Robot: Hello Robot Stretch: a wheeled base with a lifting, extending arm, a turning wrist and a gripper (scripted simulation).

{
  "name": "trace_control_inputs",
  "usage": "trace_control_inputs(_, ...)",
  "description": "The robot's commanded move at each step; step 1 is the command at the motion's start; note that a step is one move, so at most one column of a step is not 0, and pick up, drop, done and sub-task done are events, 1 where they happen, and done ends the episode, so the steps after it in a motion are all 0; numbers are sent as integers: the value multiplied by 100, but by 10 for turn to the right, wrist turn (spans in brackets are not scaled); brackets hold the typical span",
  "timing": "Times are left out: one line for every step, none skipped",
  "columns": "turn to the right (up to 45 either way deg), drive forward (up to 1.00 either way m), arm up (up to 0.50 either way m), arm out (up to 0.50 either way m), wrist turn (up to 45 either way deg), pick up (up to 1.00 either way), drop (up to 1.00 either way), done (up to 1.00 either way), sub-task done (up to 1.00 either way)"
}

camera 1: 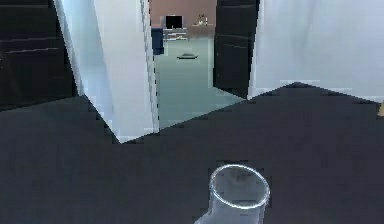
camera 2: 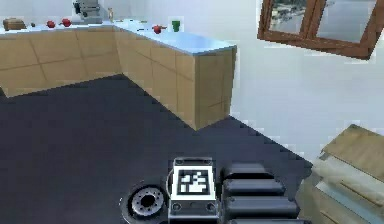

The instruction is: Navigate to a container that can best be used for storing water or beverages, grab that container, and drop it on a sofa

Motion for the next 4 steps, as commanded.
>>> trace_control_inputs(0, 100, 0, 0, 0, 0, 0, 0, 0)
trace_control_inputs(0, 100, 0, 0, 0, 0, 0, 0, 0)
trace_control_inputs(0, 100, 0, 0, 0, 0, 0, 0, 0)
trace_control_inputs(0, 100, 0, 0, 0, 0, 0, 0, 0)
